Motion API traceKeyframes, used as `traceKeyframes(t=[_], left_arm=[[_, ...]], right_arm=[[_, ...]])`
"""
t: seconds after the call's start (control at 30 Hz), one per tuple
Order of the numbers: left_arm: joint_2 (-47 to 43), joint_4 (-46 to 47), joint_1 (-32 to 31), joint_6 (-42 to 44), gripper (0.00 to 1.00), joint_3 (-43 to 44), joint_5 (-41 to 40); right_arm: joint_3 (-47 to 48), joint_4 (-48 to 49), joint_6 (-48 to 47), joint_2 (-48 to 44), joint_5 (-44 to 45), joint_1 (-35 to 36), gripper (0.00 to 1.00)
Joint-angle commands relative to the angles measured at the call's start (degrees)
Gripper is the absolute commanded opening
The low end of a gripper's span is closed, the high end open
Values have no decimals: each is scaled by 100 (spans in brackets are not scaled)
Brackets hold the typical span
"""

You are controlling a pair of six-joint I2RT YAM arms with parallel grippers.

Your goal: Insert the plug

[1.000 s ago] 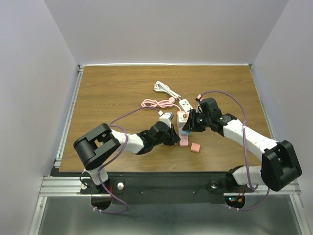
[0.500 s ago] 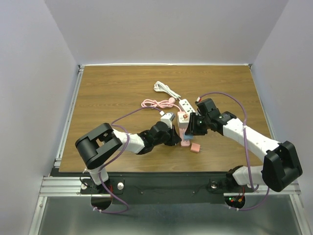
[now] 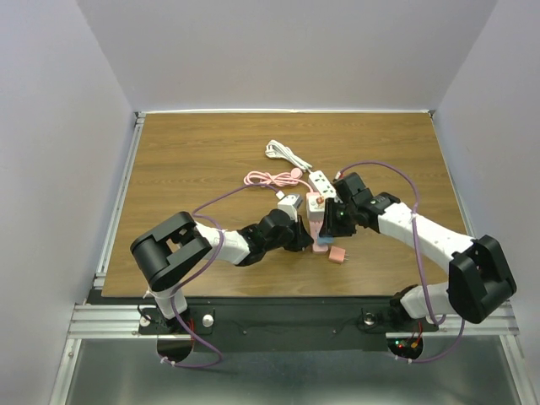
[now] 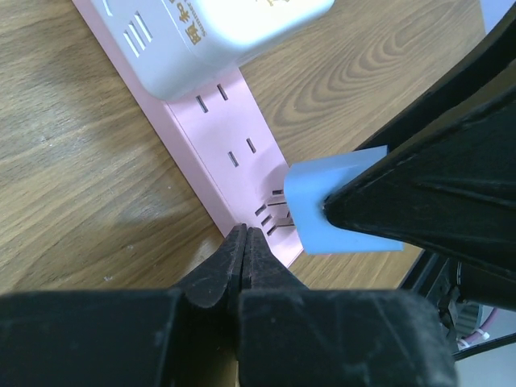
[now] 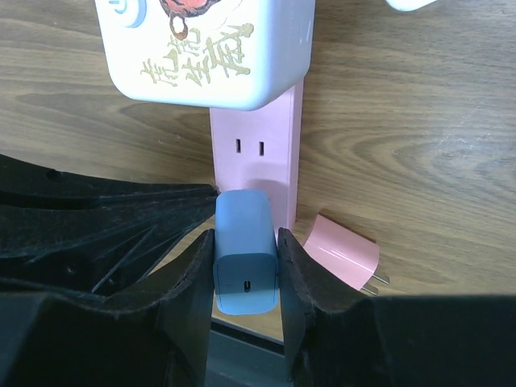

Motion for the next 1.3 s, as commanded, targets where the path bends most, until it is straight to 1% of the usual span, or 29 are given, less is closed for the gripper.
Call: traceKeyframes(t=[0.0, 0.4, 0.7, 0.77, 0.93, 1.1, 1.27], left_arm=[[91, -40, -125, 33, 0, 133, 380], [99, -57, -125, 33, 0, 142, 380], [152, -66, -125, 33, 0, 169, 388], [152, -75, -117, 15, 0, 151, 388], [-32, -189, -29, -204, 0, -51, 99], [-436, -180, 112, -468, 0, -446, -209], [-700, -285, 156, -609, 0, -640, -463]], right_arm=[[210, 8, -6, 79, 193, 106, 0], [219, -1, 21, 193, 377, 273, 0], [578, -27, 29, 694, 685, 677, 0], [623, -53, 38, 765, 957, 773, 0], [763, -220, 152, 879, 1379, 1116, 0], [693, -238, 249, 932, 1599, 1257, 1], [500, -238, 354, 914, 1766, 1319, 0]])
